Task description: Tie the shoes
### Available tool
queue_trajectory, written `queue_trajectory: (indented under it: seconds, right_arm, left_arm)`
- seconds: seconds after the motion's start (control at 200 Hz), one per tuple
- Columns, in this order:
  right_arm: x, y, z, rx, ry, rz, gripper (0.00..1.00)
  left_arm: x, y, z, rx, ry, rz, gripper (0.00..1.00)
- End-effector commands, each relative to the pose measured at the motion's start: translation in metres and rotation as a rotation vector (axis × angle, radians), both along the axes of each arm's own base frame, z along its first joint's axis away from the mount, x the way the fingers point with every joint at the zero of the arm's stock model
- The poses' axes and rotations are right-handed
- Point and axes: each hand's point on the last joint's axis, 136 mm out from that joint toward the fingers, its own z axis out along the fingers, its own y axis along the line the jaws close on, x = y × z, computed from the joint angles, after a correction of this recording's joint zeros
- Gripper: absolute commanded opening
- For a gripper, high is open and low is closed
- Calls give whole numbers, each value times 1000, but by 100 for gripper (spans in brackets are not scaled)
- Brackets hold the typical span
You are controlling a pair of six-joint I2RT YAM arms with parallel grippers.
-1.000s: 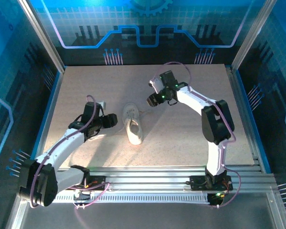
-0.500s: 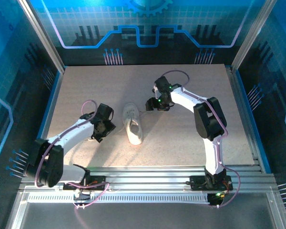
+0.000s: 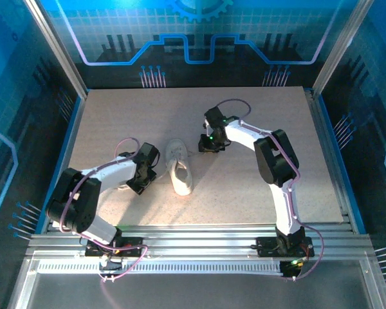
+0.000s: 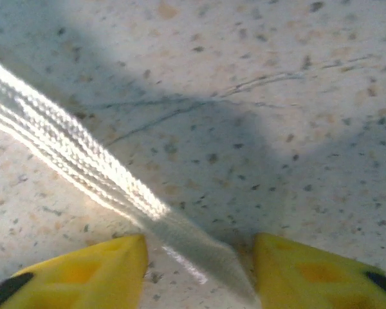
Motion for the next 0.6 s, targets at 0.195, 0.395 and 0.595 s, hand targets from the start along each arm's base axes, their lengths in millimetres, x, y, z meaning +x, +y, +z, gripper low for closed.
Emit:
queue_trajectory:
  seconds: [0.195, 0.395, 0.595]
  right_arm:
    - [-2, -15, 56, 64, -185, 4, 0]
    - [7, -16, 122, 110, -401, 21, 0]
    - [12, 24, 175, 232, -539, 185, 0]
  left_arm:
    - [41, -2, 44, 37, -257, -178, 0]
    - [85, -8, 134, 141, -573, -409, 0]
    - [117, -48, 216, 225, -913, -796, 0]
